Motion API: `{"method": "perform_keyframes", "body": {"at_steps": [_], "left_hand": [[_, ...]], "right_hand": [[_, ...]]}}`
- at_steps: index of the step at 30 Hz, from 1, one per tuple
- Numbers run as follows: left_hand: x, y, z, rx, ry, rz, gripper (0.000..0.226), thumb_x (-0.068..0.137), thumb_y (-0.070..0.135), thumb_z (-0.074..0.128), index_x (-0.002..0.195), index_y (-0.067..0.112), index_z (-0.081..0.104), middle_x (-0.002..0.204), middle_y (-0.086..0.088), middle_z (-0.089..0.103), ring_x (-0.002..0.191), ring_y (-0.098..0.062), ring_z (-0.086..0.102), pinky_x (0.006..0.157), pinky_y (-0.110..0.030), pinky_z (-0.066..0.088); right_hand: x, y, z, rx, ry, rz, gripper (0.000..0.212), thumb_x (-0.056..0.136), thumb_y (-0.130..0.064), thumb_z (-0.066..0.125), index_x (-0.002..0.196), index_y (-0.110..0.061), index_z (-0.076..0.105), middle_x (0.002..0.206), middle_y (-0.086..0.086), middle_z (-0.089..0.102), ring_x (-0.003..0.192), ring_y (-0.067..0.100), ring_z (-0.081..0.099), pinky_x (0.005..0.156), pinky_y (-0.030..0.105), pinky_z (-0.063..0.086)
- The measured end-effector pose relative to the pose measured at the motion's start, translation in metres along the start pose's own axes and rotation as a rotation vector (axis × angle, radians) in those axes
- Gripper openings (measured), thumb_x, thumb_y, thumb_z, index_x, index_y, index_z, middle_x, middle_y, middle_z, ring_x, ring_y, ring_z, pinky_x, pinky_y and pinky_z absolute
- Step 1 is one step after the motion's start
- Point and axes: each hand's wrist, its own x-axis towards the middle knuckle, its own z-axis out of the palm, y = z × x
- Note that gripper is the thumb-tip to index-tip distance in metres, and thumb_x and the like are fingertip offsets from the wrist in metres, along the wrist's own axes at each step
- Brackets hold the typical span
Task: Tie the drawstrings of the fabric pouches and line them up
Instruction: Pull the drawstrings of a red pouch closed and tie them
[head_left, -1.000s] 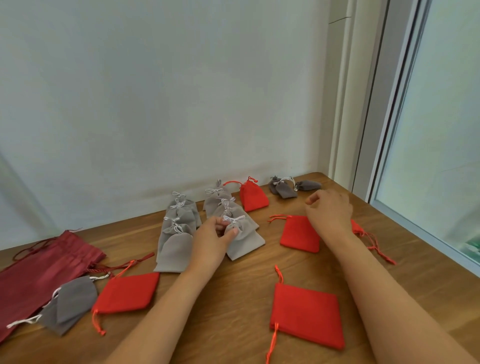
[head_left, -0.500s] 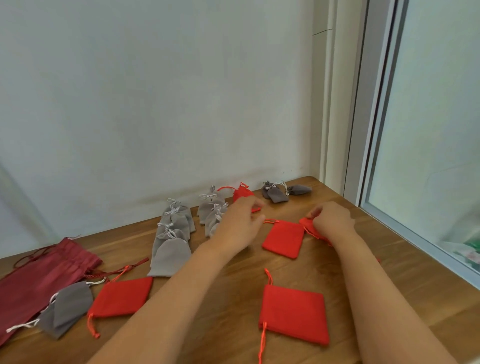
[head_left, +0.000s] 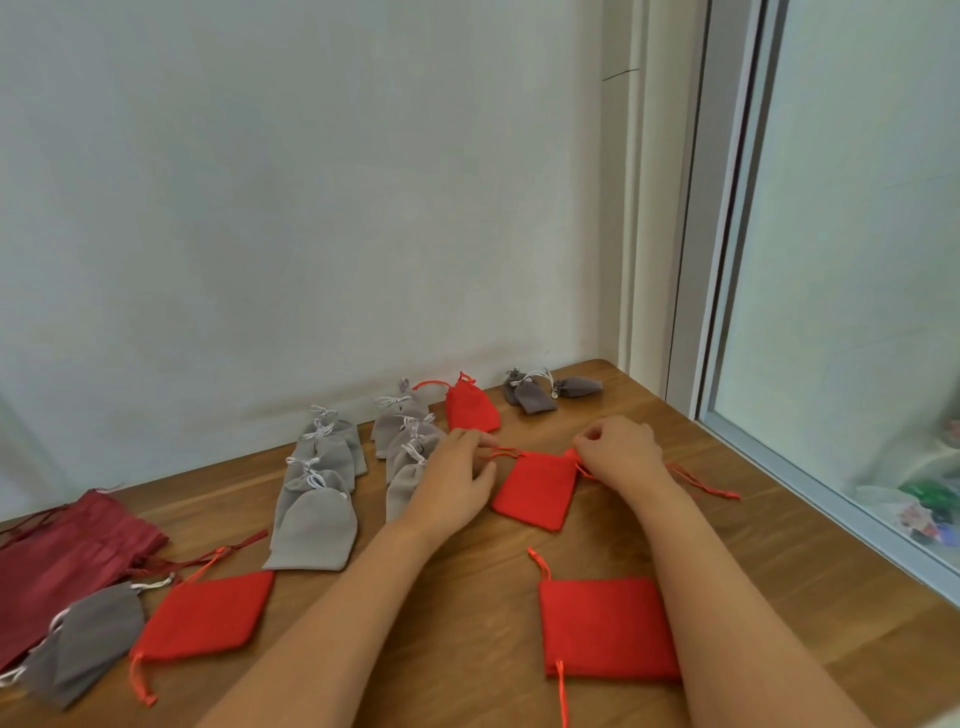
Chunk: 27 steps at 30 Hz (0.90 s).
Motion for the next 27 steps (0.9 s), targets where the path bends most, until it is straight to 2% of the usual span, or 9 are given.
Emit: {"method": "perform_keyframes", "body": {"at_steps": [2, 4, 6, 9, 13, 17, 20, 23, 27], "left_hand": [[-0.004, -0.003, 0.001, -0.051, -0.029, -0.021, 0.025, 0.092, 0.022, 0.06, 0.117, 0.02, 0.06, 0.114, 0.005, 0.056, 0.098, -0.006, 0.054, 0.077, -0.005, 0.037], [-0.005, -0.004, 0.004, -0.052, -0.04, -0.027, 0.031, 0.091, 0.034, 0.061, 0.12, 0.022, 0.061, 0.116, 0.005, 0.059, 0.11, -0.011, 0.055, 0.091, -0.016, 0.041], [-0.003, -0.007, 0.009, 0.061, -0.052, -0.013, 0.044, 0.091, 0.043, 0.06, 0.127, 0.019, 0.058, 0.128, 0.0, 0.056, 0.12, -0.015, 0.05, 0.103, -0.032, 0.038], [0.001, -0.008, 0.012, 0.182, -0.04, -0.047, 0.052, 0.094, 0.041, 0.055, 0.135, 0.01, 0.051, 0.144, -0.005, 0.043, 0.133, -0.02, 0.038, 0.11, -0.03, 0.026], [0.004, -0.01, 0.012, 0.062, 0.01, -0.06, 0.032, 0.089, 0.035, 0.065, 0.112, 0.012, 0.065, 0.126, -0.002, 0.055, 0.114, -0.016, 0.05, 0.097, -0.028, 0.038], [0.004, -0.011, 0.011, -0.036, 0.007, -0.066, 0.011, 0.086, 0.024, 0.069, 0.088, 0.014, 0.065, 0.101, -0.001, 0.059, 0.096, -0.017, 0.055, 0.083, -0.028, 0.042], [0.004, -0.012, 0.011, -0.069, 0.013, -0.051, 0.008, 0.087, 0.018, 0.068, 0.091, 0.014, 0.063, 0.097, 0.0, 0.06, 0.092, -0.015, 0.056, 0.075, -0.018, 0.038], [0.005, -0.014, 0.009, -0.128, 0.021, -0.052, 0.02, 0.087, 0.014, 0.068, 0.105, 0.01, 0.061, 0.096, 0.005, 0.058, 0.083, -0.003, 0.052, 0.071, -0.005, 0.036], [0.01, -0.024, 0.002, -0.23, 0.052, -0.103, 0.011, 0.087, 0.012, 0.067, 0.098, 0.014, 0.063, 0.089, 0.006, 0.062, 0.083, -0.006, 0.058, 0.071, -0.005, 0.041]], "right_hand": [[-0.003, -0.003, 0.004, -0.017, 0.003, -0.051, 0.034, 0.089, -0.05, 0.058, 0.109, -0.023, 0.068, 0.126, 0.003, 0.057, 0.124, 0.029, 0.037, 0.099, 0.041, 0.032], [-0.009, -0.01, 0.012, -0.037, 0.031, -0.139, 0.042, 0.086, -0.058, 0.058, 0.111, -0.026, 0.067, 0.135, -0.001, 0.049, 0.13, 0.028, 0.032, 0.102, 0.042, 0.029], [-0.014, -0.019, 0.026, -0.083, 0.048, -0.244, 0.043, 0.089, -0.055, 0.055, 0.118, -0.025, 0.064, 0.143, -0.002, 0.042, 0.134, 0.026, 0.027, 0.106, 0.041, 0.026], [-0.019, -0.026, 0.044, -0.151, 0.05, -0.333, 0.041, 0.096, -0.044, 0.048, 0.127, -0.019, 0.056, 0.143, 0.004, 0.042, 0.132, 0.026, 0.03, 0.105, 0.04, 0.029], [-0.021, -0.029, 0.053, -0.187, 0.028, -0.306, 0.04, 0.1, -0.037, 0.041, 0.129, -0.012, 0.051, 0.136, 0.011, 0.045, 0.127, 0.031, 0.037, 0.102, 0.04, 0.032], [-0.019, -0.031, 0.054, -0.119, 0.046, -0.337, 0.036, 0.101, -0.031, 0.04, 0.127, -0.01, 0.054, 0.132, 0.013, 0.049, 0.122, 0.032, 0.041, 0.103, 0.039, 0.031], [-0.018, -0.031, 0.054, -0.091, 0.033, -0.346, 0.035, 0.1, -0.028, 0.042, 0.128, -0.009, 0.054, 0.132, 0.013, 0.049, 0.122, 0.032, 0.041, 0.105, 0.038, 0.03], [-0.02, -0.03, 0.055, -0.187, -0.046, -0.366, 0.043, 0.095, -0.027, 0.047, 0.135, -0.011, 0.049, 0.136, 0.012, 0.046, 0.125, 0.031, 0.038, 0.108, 0.038, 0.029], [-0.02, -0.032, 0.054, -0.217, -0.086, -0.341, 0.052, 0.09, -0.031, 0.053, 0.137, -0.01, 0.046, 0.138, 0.013, 0.044, 0.128, 0.03, 0.035, 0.109, 0.037, 0.028]]}}
